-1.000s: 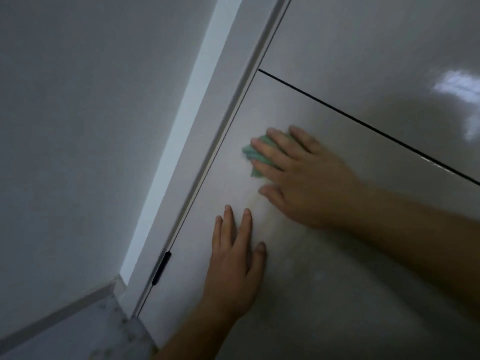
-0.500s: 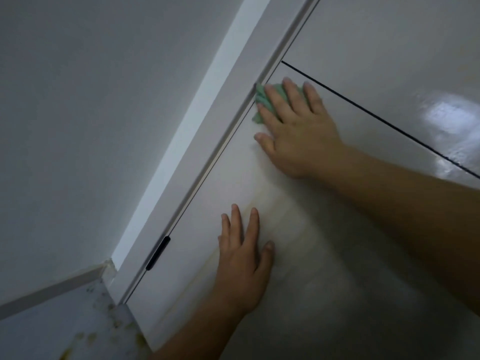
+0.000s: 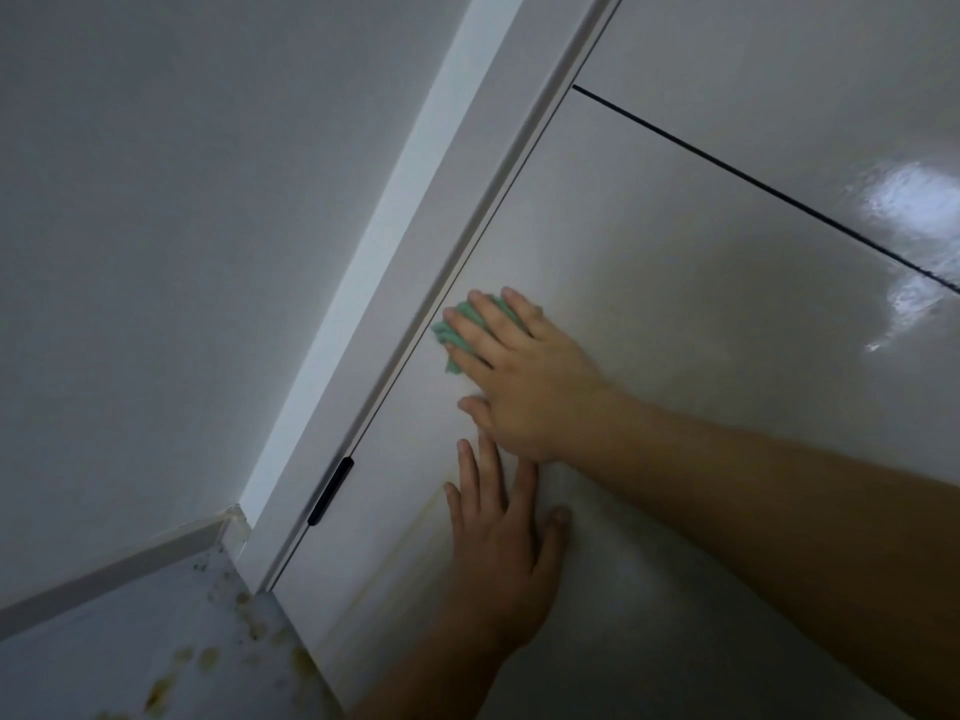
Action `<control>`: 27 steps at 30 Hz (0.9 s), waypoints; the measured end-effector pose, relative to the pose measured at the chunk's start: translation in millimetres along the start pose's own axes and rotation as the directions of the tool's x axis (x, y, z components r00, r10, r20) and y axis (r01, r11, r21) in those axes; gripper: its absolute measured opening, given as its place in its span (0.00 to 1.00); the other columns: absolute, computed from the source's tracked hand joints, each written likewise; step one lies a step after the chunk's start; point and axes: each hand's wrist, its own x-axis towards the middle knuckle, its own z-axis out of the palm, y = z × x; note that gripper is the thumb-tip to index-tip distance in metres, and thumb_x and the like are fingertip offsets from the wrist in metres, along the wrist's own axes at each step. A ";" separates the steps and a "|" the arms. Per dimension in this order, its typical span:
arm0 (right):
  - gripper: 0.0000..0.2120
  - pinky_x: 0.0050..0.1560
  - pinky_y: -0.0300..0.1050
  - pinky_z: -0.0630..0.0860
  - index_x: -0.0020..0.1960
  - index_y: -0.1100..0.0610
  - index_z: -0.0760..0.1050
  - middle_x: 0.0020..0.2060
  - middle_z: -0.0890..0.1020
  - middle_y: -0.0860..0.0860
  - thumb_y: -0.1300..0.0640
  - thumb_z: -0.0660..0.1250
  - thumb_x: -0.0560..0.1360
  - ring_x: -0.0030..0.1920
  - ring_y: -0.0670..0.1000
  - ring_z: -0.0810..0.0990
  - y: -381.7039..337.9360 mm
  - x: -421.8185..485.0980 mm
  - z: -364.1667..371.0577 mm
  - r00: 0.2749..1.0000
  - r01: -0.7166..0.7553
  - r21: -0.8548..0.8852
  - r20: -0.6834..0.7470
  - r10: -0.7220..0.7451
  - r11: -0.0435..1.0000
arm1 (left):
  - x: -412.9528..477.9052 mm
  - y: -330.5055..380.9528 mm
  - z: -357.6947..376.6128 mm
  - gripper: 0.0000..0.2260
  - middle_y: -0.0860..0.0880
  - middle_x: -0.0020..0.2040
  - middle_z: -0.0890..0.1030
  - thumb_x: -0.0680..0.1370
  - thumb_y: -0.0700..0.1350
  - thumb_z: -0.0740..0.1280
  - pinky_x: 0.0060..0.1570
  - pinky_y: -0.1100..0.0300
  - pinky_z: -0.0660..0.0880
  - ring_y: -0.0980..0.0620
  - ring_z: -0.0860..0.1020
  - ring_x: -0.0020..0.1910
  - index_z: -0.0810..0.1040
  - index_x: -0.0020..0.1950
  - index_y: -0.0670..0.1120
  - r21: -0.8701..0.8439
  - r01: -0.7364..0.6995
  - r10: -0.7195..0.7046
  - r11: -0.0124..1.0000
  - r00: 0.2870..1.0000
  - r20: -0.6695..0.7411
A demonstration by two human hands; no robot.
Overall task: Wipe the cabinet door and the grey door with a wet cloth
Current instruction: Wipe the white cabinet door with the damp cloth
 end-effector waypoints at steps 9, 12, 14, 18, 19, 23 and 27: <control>0.32 0.79 0.64 0.49 0.79 0.58 0.63 0.80 0.59 0.60 0.42 0.50 0.81 0.80 0.64 0.55 70.6 -53.7 -23.8 0.934 -0.316 0.006 -0.172 0.312 0.949 | -1.5 -6.7 0.3 0.30 0.56 0.81 0.28 0.81 0.65 0.46 0.78 0.46 0.40 0.49 0.28 0.80 0.32 0.78 0.68 0.023 -0.063 0.063 0.998 0.998 -0.031; 0.30 0.79 0.63 0.54 0.79 0.56 0.65 0.80 0.61 0.57 0.43 0.54 0.81 0.80 0.62 0.57 26.5 -102.5 3.4 0.997 -0.037 -0.015 -0.075 0.035 0.999 | -2.9 -13.3 4.4 0.32 0.50 0.83 0.34 0.82 0.62 0.50 0.79 0.42 0.46 0.46 0.34 0.82 0.36 0.81 0.63 0.044 -0.107 0.110 0.993 0.992 -0.055; 0.29 0.79 0.62 0.55 0.79 0.55 0.64 0.80 0.62 0.56 0.43 0.53 0.82 0.80 0.61 0.58 44.6 -108.4 -0.5 0.991 -0.069 -0.028 -0.119 0.066 0.997 | -4.3 -14.2 6.3 0.32 0.49 0.83 0.35 0.82 0.61 0.51 0.79 0.40 0.47 0.45 0.34 0.82 0.36 0.81 0.62 0.058 -0.111 0.114 0.992 0.992 -0.055; 0.29 0.79 0.64 0.51 0.80 0.57 0.63 0.81 0.59 0.58 0.43 0.51 0.83 0.81 0.62 0.55 74.4 -98.6 -19.7 0.910 -0.375 -0.004 -0.190 0.367 0.927 | -6.8 -9.1 9.7 0.32 0.50 0.82 0.31 0.82 0.62 0.49 0.79 0.40 0.44 0.46 0.31 0.81 0.32 0.80 0.62 0.070 -0.071 0.075 0.995 0.996 -0.048; 0.30 0.79 0.64 0.51 0.80 0.58 0.62 0.81 0.58 0.58 0.43 0.52 0.83 0.81 0.62 0.54 64.4 -106.6 -15.8 0.924 -0.348 0.003 -0.171 0.343 0.938 | -7.1 -8.5 10.8 0.32 0.50 0.82 0.31 0.83 0.62 0.49 0.79 0.40 0.45 0.46 0.31 0.81 0.33 0.81 0.62 0.067 -0.070 0.073 0.995 0.996 -0.049; 0.31 0.78 0.63 0.55 0.80 0.57 0.61 0.81 0.57 0.56 0.42 0.54 0.82 0.81 0.60 0.53 12.0 -169.0 7.0 0.993 -0.110 0.021 -0.041 0.110 0.994 | -9.1 -14.3 10.0 0.33 0.48 0.84 0.36 0.83 0.60 0.52 0.79 0.38 0.48 0.45 0.35 0.82 0.36 0.82 0.61 0.055 -0.109 0.112 0.993 0.992 -0.055; 0.29 0.78 0.62 0.57 0.79 0.57 0.65 0.80 0.61 0.56 0.43 0.54 0.82 0.80 0.60 0.57 14.2 -152.6 7.0 0.998 -0.045 0.036 -0.046 0.047 0.998 | -10.7 -19.5 4.4 0.33 0.48 0.84 0.37 0.83 0.60 0.52 0.79 0.38 0.51 0.47 0.36 0.82 0.37 0.82 0.61 0.050 -0.139 0.141 0.989 0.989 -0.037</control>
